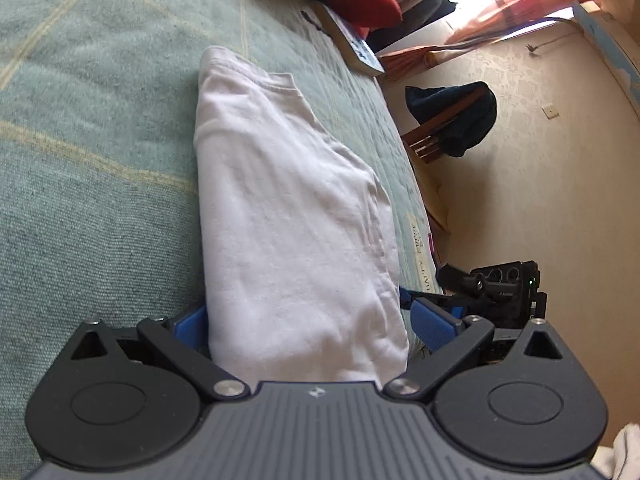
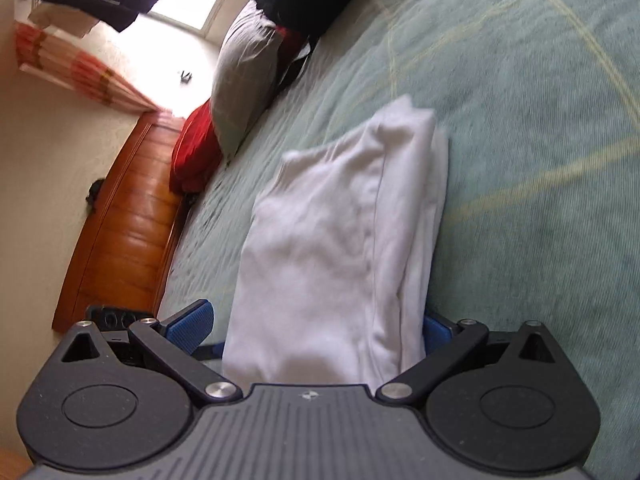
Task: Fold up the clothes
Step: 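Close both grippers on the end of the folded shirt, then lift and fold the gripped shirt end over the stack with both grippers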
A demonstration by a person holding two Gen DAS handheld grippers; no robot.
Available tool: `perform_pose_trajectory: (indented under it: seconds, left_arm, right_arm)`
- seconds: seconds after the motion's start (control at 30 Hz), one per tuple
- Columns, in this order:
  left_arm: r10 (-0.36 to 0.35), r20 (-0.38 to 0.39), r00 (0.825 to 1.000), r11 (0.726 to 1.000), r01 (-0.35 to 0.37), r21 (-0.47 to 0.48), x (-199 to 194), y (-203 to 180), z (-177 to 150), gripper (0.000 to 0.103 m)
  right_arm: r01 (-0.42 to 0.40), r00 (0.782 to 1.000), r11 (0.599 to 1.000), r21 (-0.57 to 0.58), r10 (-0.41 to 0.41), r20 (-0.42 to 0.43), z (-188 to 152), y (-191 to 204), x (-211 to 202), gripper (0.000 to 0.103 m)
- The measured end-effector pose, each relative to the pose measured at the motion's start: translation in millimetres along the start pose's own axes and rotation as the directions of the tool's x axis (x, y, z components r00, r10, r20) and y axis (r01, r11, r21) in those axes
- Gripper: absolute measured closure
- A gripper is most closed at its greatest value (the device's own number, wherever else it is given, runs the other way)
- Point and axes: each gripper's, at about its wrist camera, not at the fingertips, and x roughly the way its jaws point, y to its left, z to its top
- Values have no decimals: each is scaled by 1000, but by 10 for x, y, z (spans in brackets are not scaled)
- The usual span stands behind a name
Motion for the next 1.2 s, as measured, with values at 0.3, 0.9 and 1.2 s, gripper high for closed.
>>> perform_pose_trajectory:
  seconds: [0.3, 0.9, 1.2]
  left_arm:
    - [-29, 41, 999, 997, 32, -76, 267, 81, 402, 2]
    - [-92, -7, 996, 992, 91, -90, 247, -42, 418, 1]
    - [-131, -18, 991, 991, 130, -32, 135, -271, 538, 1]
  right_arm:
    - [-32, 999, 999, 0, 32, 10, 163, 3, 179, 0]
    - [-62, 998, 998, 15, 62, 6, 131, 83, 170, 0]
    - [-70, 998, 996, -46, 70, -5, 152, 383, 174, 0]
